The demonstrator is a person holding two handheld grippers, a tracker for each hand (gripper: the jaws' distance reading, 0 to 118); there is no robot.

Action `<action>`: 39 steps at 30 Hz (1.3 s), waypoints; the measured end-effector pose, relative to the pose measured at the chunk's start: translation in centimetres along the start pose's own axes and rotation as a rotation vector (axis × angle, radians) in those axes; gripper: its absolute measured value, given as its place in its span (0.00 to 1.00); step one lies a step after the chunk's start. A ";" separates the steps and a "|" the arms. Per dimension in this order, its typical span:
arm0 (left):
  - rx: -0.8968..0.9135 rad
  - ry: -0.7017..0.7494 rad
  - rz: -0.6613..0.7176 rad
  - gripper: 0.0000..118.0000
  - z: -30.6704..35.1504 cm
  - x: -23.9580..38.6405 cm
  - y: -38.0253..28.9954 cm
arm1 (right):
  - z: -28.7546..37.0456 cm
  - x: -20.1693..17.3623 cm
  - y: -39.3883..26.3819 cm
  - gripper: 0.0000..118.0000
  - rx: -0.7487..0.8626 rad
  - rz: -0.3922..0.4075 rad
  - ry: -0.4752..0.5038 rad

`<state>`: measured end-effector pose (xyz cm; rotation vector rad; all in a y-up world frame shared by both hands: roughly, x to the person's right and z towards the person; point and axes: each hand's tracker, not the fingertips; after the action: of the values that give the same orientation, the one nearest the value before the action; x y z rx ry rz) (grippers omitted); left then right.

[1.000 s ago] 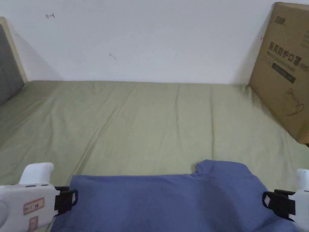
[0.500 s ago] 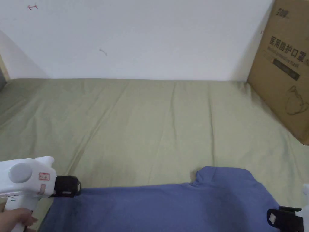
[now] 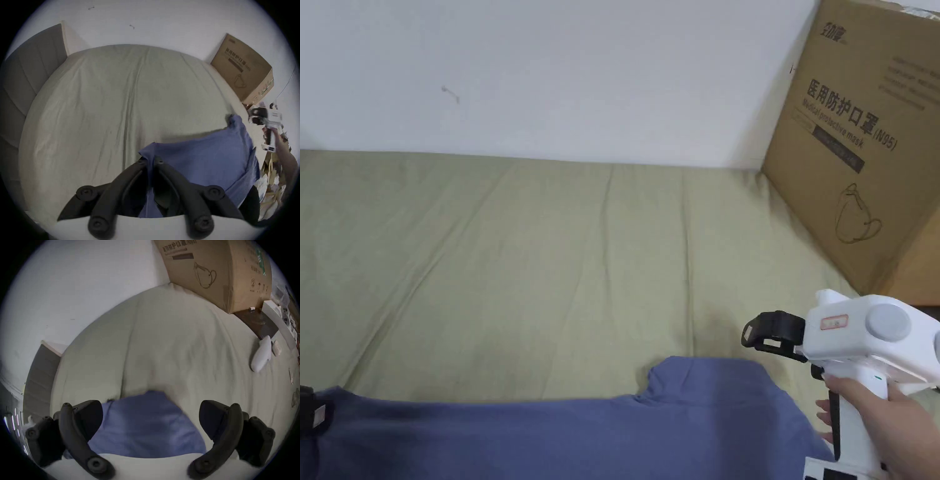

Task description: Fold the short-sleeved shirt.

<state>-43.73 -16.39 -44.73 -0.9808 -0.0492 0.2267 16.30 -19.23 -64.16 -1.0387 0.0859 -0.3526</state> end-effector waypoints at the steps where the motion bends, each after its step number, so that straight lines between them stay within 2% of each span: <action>1: 0.008 -0.007 0.014 0.05 0.4 0.0 -0.1 | 0.2 -1.6 -0.5 0.99 -0.022 0.029 -0.032; 4: 0.006 -0.017 0.019 0.05 0.4 -0.5 -0.6 | -1.3 -3.0 -1.1 0.99 -0.111 0.078 -0.098; 5: 0.004 -0.018 0.016 0.05 0.5 -0.5 -0.8 | -4.0 -1.1 0.5 0.97 -0.136 0.029 -0.128; 7: -0.006 -0.011 0.008 0.05 0.3 -0.5 -1.0 | -4.6 -1.6 -0.3 0.86 -0.181 0.063 -0.119; 9: -0.015 -0.008 0.008 0.05 -0.1 -0.8 -1.0 | -6.4 -1.4 0.0 0.71 -0.191 0.080 -0.148; 10: -0.019 -0.005 0.013 0.05 -0.2 -1.0 -1.1 | -5.9 -1.6 0.0 0.58 -0.165 0.110 -0.160; 11: -0.026 0.002 0.021 0.05 -0.1 -1.1 -1.2 | -5.4 -1.7 0.1 0.24 -0.146 0.123 -0.149; 12: -0.025 0.004 0.030 0.05 -0.1 -1.0 -1.4 | -4.0 -1.6 -0.2 0.00 -0.102 0.114 -0.092; 14: -0.008 -0.010 0.051 0.05 0.6 -1.4 -1.8 | -1.0 -1.5 -1.2 0.00 -0.060 0.070 -0.019; 16: -0.002 -0.022 0.075 0.05 1.4 -1.1 -2.4 | 1.9 -1.3 -2.0 0.00 -0.020 0.079 0.010; 17: 0.004 -0.023 0.083 0.05 1.9 -1.2 -2.6 | 1.2 1.4 1.1 0.00 -0.053 0.077 0.053; 19: 0.023 -0.033 0.095 0.05 3.3 -1.5 -3.1 | 4.4 3.1 1.3 0.00 -0.004 0.076 0.068; 21: 0.049 -0.038 0.094 0.05 5.4 -1.1 -3.7 | 9.7 2.8 -1.9 0.00 0.053 0.084 0.080; 24: 0.082 -0.071 0.101 0.05 9.0 -0.1 -5.0 | 15.4 5.7 -4.9 0.00 0.106 0.067 0.107; 25: 0.081 -0.090 0.111 0.05 10.0 0.0 -5.6 | 17.8 5.0 -7.0 0.00 0.119 0.069 0.108; 28: 0.079 -0.122 0.117 0.05 12.5 0.5 -8.1 | 21.6 7.9 -11.6 0.00 0.119 0.003 0.147; 32: 0.030 -0.133 0.094 0.05 13.9 1.4 -12.6 | 23.2 11.4 -17.6 0.00 0.067 -0.036 0.136; 36: -0.078 -0.103 0.114 0.05 12.7 1.2 -17.8 | 21.3 14.3 -23.1 0.00 -0.022 -0.088 0.095; 39: -0.097 -0.115 0.179 0.05 11.2 0.4 -20.4 | 18.9 15.3 -26.3 0.00 -0.077 -0.082 0.043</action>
<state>-41.48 -18.03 -21.57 -1.0693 -0.0784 0.4484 28.64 -20.57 -30.59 -1.1126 0.0968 -0.4488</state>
